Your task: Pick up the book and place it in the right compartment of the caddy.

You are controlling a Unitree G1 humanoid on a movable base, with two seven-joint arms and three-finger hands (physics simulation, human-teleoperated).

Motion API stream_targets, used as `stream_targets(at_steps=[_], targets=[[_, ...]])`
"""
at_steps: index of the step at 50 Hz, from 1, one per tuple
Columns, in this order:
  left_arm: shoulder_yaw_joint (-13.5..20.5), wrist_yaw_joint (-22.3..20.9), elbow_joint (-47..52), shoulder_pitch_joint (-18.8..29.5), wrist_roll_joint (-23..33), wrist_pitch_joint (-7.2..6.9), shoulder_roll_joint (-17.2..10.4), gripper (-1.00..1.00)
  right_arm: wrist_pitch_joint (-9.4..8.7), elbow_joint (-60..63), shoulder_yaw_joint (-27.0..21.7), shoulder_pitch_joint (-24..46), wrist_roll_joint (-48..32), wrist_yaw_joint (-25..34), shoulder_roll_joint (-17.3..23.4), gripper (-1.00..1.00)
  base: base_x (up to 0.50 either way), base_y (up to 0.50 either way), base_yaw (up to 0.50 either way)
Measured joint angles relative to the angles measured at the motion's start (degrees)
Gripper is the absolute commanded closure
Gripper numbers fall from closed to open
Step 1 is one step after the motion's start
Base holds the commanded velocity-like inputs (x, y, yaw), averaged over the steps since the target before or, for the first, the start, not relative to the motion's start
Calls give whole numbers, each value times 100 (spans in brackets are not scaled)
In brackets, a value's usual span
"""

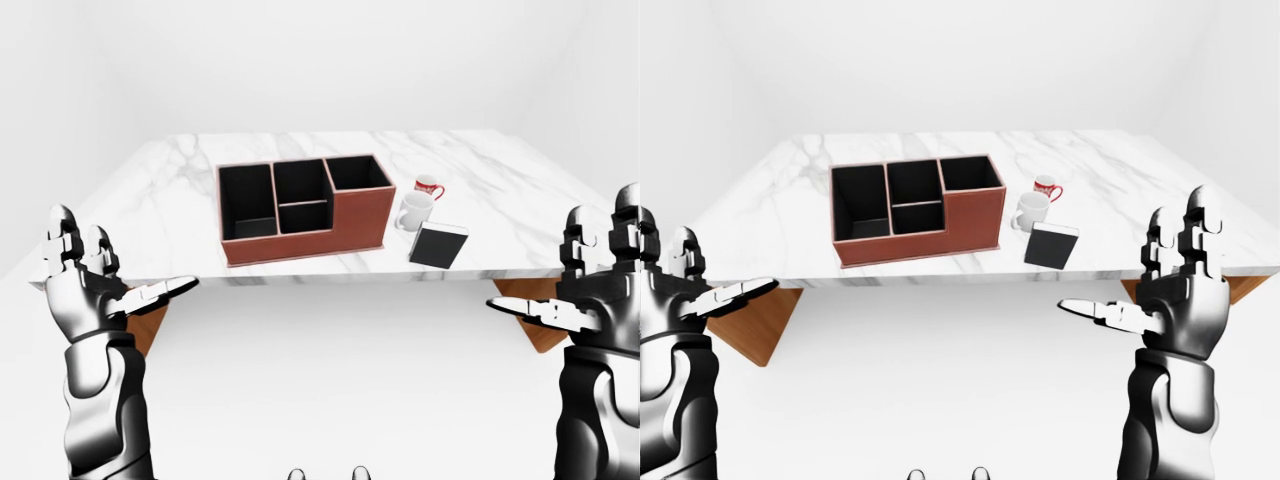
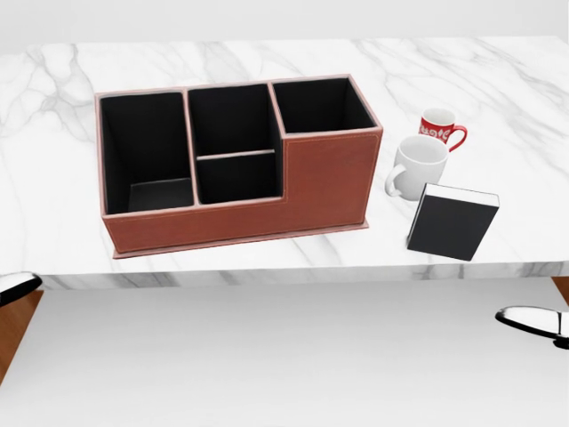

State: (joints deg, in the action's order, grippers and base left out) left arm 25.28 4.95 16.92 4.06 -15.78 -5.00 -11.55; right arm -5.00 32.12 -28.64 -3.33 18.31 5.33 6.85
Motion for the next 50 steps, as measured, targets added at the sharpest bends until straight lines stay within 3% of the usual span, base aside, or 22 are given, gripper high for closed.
stream_targets(at_steps=[50], targets=[[39,83,-91,33,17,0,-34,-100,0,-99,-9,-35,-2,93,-27,-100,32,0,0]])
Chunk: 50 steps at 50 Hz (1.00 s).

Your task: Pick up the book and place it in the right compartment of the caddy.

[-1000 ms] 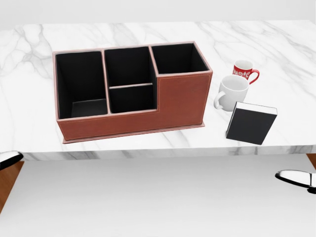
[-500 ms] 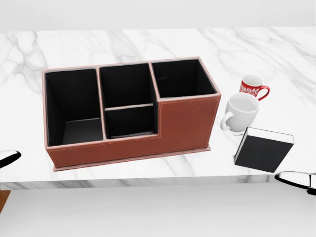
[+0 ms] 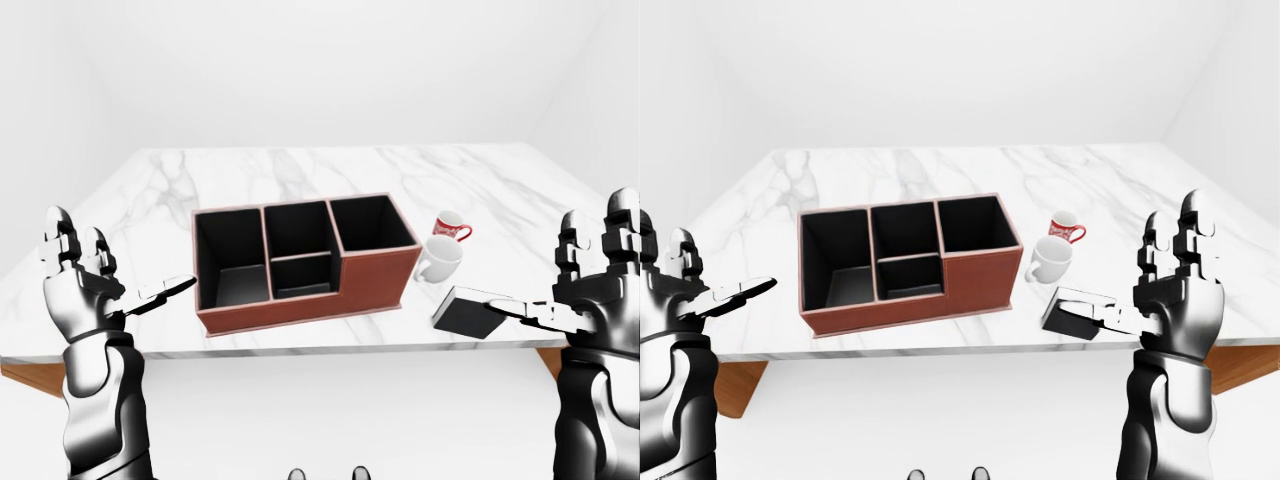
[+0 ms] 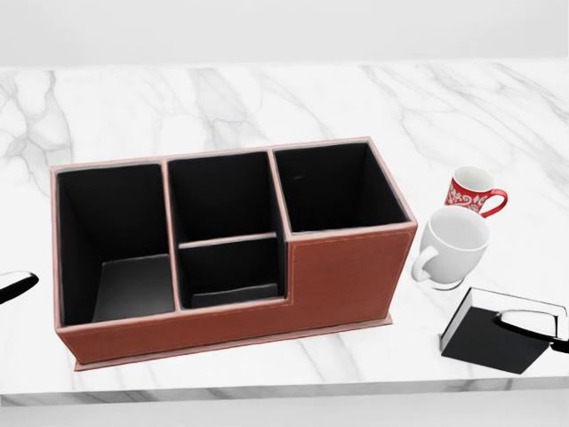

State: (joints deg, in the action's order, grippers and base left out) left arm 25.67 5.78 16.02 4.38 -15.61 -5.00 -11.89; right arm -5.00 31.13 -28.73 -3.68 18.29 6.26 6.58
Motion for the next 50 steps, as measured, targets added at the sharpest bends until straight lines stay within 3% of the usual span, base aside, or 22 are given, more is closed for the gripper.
stream_targets(at_steps=[17,25,28,32,40,50], targets=[[5,16,57,-8,7,0,3,-100,0,-50,15,-2,6,0,-1,-100,32,0,0],[-1,20,57,-2,15,0,9,-100,0,18,60,22,-107,1,35,-100,0,0,0],[-31,18,80,-16,47,0,30,-100,0,213,67,-68,-927,452,435,-100,0,0,0],[-62,16,119,-35,82,0,60,-100,0,394,-24,-68,-2041,1209,647,-100,0,0,0],[-91,9,198,-68,129,0,106,-100,0,534,-247,-21,-3600,2287,705,-100,0,0,0],[-117,6,128,-54,173,0,116,-100,0,874,-510,-48,-4623,3148,658,-100,0,0,0]])
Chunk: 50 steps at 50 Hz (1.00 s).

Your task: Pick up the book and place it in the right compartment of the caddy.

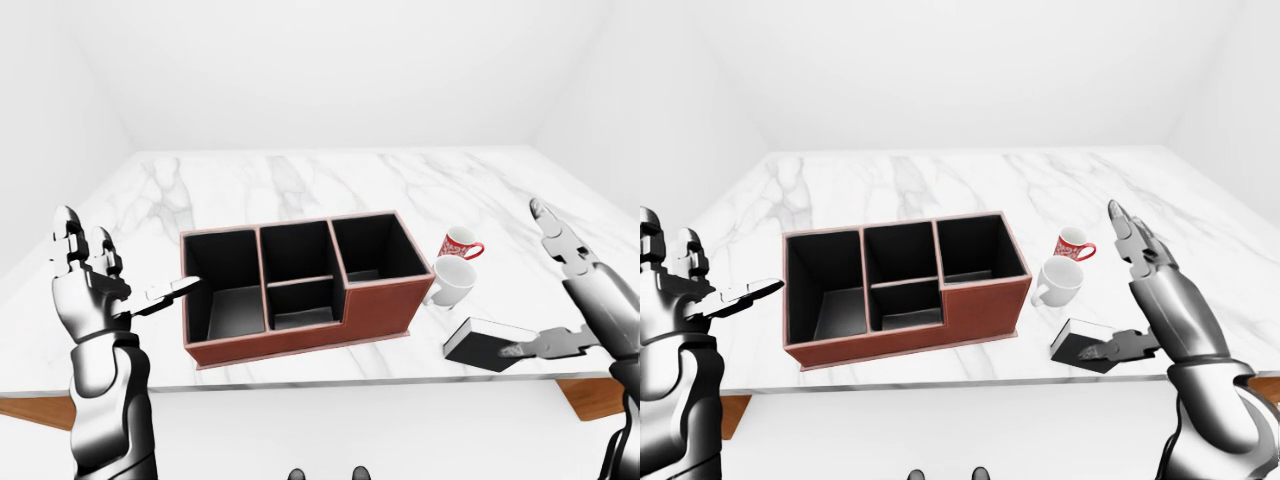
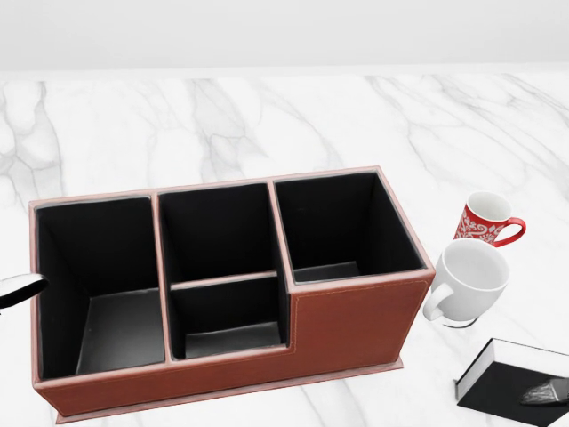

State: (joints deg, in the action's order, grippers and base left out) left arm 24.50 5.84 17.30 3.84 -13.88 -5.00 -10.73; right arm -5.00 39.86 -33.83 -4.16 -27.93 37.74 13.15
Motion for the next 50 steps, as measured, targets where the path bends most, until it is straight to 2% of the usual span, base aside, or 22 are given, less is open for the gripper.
stream_targets(at_steps=[3,23,35,50], targets=[[-7,5,-5,2,5,0,-2,-100,0,171,-45,-41,-212,227,-41,-100,0,0,0],[-22,17,-16,-4,6,0,7,-100,0,599,-448,-345,-1088,226,-314,-100,0,0,0],[-21,10,-37,-1,-10,0,6,-100,0,259,-545,-467,-1586,226,-380,-100,0,0,0],[-8,5,10,-15,-41,0,11,-100,0,-747,-318,-425,-1832,211,-254,-100,0,0,0]])
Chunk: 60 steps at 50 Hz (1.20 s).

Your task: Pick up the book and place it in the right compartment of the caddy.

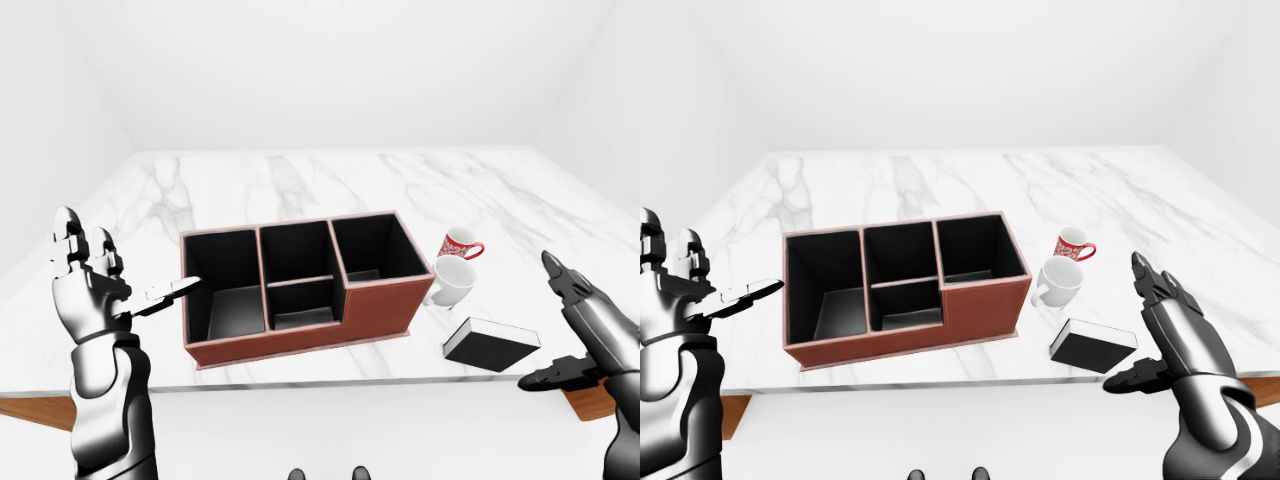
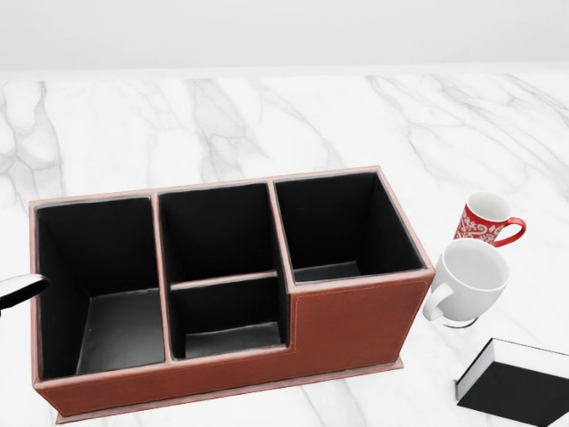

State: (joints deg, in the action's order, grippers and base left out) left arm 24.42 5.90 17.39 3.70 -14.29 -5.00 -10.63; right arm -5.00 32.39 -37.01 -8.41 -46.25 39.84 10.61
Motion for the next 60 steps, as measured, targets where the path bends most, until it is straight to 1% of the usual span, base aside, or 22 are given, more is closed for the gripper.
stream_targets(at_steps=[10,18,28,60], targets=[[-4,-2,-12,10,-9,0,-4,-100,0,-667,141,55,-28,-187,155,-100,0,0,0],[-13,2,-28,19,-9,0,-6,-100,0,-1300,304,151,-59,-516,309,-100,0,0,0],[-10,4,-13,20,-14,0,-9,-100,0,-1795,477,224,-74,-828,445,-100,0,0,0],[-1,-6,2,4,-25,0,-6,-100,0,-2607,862,368,-149,-1367,630,-100,0,0,0]])
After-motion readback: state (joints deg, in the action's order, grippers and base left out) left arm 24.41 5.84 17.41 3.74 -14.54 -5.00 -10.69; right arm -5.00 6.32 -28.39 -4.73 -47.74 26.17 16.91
